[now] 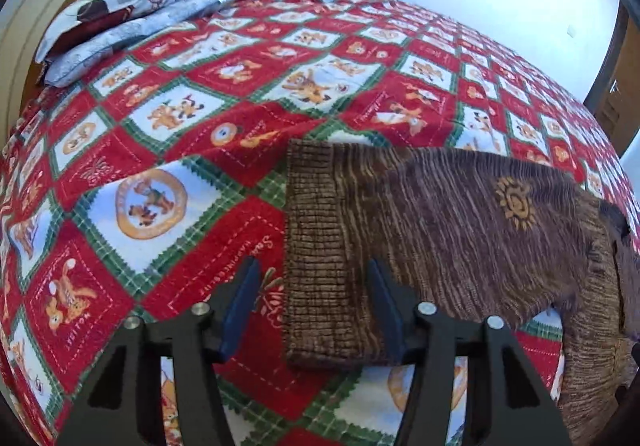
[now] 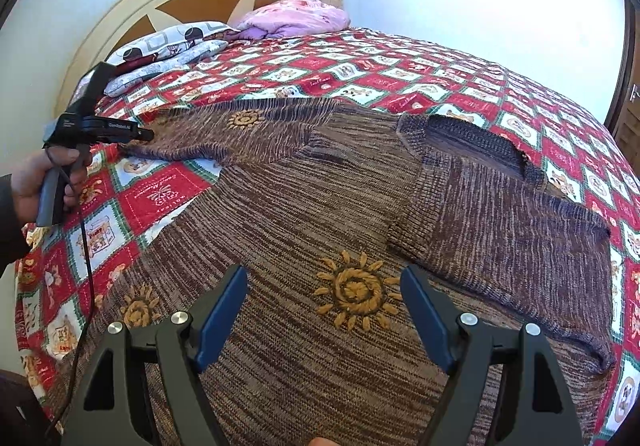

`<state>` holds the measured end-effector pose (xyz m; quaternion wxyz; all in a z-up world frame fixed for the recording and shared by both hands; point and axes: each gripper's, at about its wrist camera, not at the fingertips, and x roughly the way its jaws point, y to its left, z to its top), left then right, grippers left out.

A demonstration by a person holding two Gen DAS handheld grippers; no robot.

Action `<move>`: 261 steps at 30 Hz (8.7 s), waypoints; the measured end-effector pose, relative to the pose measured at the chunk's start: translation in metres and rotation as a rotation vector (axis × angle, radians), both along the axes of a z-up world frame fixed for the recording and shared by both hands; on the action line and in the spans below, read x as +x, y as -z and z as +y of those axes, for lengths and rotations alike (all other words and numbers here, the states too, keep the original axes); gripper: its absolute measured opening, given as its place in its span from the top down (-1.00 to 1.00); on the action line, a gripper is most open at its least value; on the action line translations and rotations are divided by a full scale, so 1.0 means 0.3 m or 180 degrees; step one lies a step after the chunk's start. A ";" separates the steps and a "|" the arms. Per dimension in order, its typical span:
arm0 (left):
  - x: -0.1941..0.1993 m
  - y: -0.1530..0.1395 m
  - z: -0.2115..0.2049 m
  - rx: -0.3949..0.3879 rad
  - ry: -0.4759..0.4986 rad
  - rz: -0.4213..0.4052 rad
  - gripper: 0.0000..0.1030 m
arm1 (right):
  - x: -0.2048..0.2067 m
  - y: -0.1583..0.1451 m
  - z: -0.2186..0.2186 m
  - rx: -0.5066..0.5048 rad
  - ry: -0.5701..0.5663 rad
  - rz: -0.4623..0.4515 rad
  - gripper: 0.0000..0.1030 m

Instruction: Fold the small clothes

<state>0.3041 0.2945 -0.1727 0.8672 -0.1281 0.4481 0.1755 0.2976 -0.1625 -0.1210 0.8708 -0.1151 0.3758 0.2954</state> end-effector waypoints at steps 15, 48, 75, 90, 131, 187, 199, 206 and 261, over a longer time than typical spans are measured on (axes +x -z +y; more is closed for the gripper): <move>-0.013 -0.194 -0.096 -0.0156 0.0375 -0.0554 0.84 | -0.003 -0.055 -0.082 0.0254 0.0174 -0.0085 -0.55; 0.180 -0.460 -0.949 -0.1073 0.1703 -0.1070 0.85 | 0.031 -0.097 -0.593 0.0809 0.1304 0.0064 -0.55; 0.091 -0.241 -0.985 0.0975 0.1662 -0.0902 -0.51 | 0.071 -0.083 -0.589 0.0593 0.1256 0.0236 -0.55; 0.132 -0.013 -0.798 0.1156 0.1203 -0.0188 -0.65 | 0.450 0.043 -0.175 -0.0299 0.1141 0.0333 -0.55; 0.065 0.000 -0.694 0.0519 0.0999 -0.0306 -0.92 | 0.169 0.083 -0.142 0.0000 0.0418 0.0308 -0.55; -0.479 -0.171 -0.786 0.0593 0.1459 -0.0702 -0.92 | -0.250 0.007 -0.306 0.0131 0.0830 0.0178 -0.55; -0.635 -0.128 -0.753 0.0514 0.1565 -0.0529 -0.92 | -0.373 0.036 -0.319 0.0080 0.0802 0.0284 -0.55; -0.735 -0.060 -0.776 0.0380 0.1728 -0.0288 -0.91 | -0.458 0.030 -0.334 0.0076 0.0802 0.0268 -0.55; -0.830 -0.001 -0.785 -0.0285 0.1893 0.0085 0.54 | -0.840 0.043 -0.714 0.0006 0.1629 0.0427 -0.02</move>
